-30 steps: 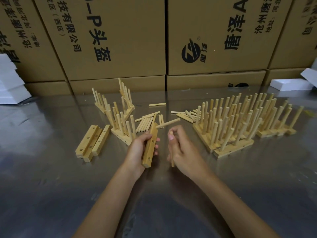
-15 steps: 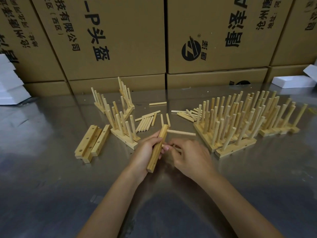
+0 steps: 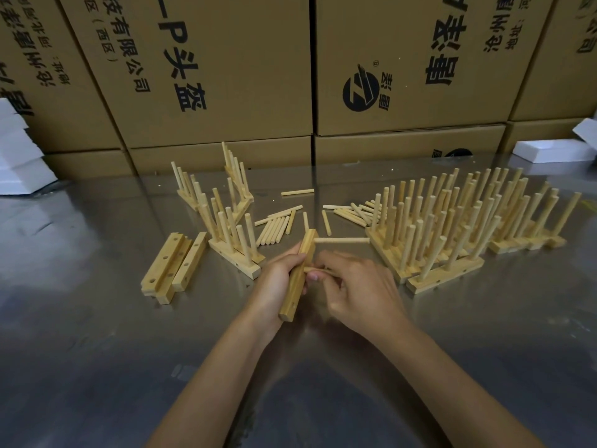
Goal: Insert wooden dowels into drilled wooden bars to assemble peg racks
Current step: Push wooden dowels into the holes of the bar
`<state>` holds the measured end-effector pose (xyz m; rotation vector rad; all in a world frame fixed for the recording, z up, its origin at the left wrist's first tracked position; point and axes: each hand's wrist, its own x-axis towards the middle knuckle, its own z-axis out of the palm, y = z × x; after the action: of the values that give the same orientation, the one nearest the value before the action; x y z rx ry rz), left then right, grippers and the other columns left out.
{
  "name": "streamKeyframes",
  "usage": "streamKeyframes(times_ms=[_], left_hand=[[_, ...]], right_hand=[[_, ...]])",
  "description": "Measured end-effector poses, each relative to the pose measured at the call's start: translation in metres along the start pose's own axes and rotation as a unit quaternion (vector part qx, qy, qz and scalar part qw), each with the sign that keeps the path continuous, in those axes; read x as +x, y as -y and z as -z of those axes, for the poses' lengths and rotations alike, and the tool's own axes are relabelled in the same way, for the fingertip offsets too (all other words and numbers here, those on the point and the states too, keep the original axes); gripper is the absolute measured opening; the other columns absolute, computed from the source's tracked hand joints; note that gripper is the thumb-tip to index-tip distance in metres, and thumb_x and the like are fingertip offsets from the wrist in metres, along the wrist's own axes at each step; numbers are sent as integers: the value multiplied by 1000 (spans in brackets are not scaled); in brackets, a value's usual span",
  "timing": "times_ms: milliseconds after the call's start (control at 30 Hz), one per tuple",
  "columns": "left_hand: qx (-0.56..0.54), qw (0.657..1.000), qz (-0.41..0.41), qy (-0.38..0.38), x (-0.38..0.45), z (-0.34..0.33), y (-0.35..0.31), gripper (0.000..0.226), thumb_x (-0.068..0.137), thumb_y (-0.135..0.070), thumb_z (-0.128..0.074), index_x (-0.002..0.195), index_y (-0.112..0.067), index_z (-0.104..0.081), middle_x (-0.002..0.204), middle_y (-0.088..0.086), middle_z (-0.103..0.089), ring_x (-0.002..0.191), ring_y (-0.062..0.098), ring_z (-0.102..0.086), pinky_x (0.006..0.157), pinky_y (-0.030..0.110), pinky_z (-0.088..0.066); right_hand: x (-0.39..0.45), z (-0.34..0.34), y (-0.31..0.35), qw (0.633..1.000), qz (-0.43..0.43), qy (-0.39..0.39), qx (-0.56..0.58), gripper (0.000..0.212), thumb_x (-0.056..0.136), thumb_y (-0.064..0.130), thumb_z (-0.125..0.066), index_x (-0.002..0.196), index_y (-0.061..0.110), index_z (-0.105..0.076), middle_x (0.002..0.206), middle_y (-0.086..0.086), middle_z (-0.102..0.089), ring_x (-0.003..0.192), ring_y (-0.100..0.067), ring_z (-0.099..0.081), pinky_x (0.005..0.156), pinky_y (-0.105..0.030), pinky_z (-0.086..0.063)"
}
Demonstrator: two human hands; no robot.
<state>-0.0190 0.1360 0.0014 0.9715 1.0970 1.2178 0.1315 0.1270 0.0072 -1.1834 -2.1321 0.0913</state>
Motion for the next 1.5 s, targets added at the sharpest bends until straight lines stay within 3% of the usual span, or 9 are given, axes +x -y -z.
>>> streamKeyframes(times_ms=[167, 300, 567, 767, 867, 1000, 1100, 1333, 1500], left_hand=[[28, 1000, -6, -13, -2, -4, 0, 37, 104, -17, -45, 136, -25, -61, 90, 5, -69, 84, 18, -57, 78, 32, -41], [38, 999, -14, -7, -5, -9, 2, 39, 104, -15, -42, 140, -21, -58, 84, 4, -64, 74, 12, -54, 70, 27, -41], [83, 996, -21, -11, -3, -9, 3, 40, 103, -18, -45, 139, -31, -58, 121, 3, -70, 88, 11, -61, 80, 29, -44], [-11, 997, -7, -69, 5, -1, 6, 34, 101, -14, -50, 129, -26, -65, 83, 0, -74, 68, 9, -61, 66, 24, -48], [-98, 989, 6, -114, 11, 9, 4, 35, 104, -12, -44, 138, -16, -55, 71, 3, -59, 60, 10, -53, 50, 22, -45], [-148, 979, 7, -136, 18, 21, -1, 38, 106, -12, -41, 144, -10, -48, 77, 7, -49, 60, 13, -48, 43, 22, -39], [-166, 977, 9, -131, 19, 20, 0, 38, 106, -11, -40, 143, -9, -47, 79, 8, -50, 59, 14, -48, 43, 22, -38], [-170, 978, 27, -121, 24, 28, 3, 38, 105, -13, -43, 143, -12, -49, 80, 8, -53, 59, 13, -51, 47, 23, -40], [-195, 975, 43, -100, 27, 33, 1, 37, 104, -14, -45, 141, -11, -49, 100, 16, -53, 59, 14, -51, 46, 23, -41]], right_hand=[[2, -1, -1, 1000, -11, 21, -2, 6, 94, 33, -56, 90, 34, -60, 70, 21, -53, 63, -4, -47, 52, -24, -32], [4, -2, -6, 996, -49, 54, 47, 14, 94, 33, -58, 81, 35, -63, 57, 22, -52, 60, -2, -49, 52, -17, -26], [5, -9, -10, 958, -174, 58, 218, 24, 91, 29, -68, 72, 16, -73, 46, 12, -49, 48, -3, -44, 46, -15, -31], [14, 3, -14, 890, -257, 114, 359, 19, 91, 38, -68, 89, 20, -75, 70, 0, -73, 51, -4, -55, 44, -18, -42], [12, 4, -26, 864, -294, 50, 406, 21, 92, 38, -66, 92, 18, -75, 78, -1, -75, 59, -9, -61, 47, -26, -48], [25, -20, -42, 918, -301, -23, 258, 11, 91, 22, -62, 92, 19, -73, 85, 3, -71, 84, -14, -64, 78, -32, -50], [53, -42, -53, 952, -290, -31, 96, 20, 94, 17, -58, 108, 8, -67, 104, -9, -67, 101, -26, -62, 90, -36, -50], [104, -59, -66, 940, -320, 20, -115, 19, 96, 17, -57, 102, 2, -67, 107, -17, -67, 101, -33, -66, 76, -34, -51], [83, -65, -59, 953, -284, -26, -104, 19, 94, 22, -55, 90, 5, -64, 90, -15, -61, 86, -33, -65, 64, -32, -43]])
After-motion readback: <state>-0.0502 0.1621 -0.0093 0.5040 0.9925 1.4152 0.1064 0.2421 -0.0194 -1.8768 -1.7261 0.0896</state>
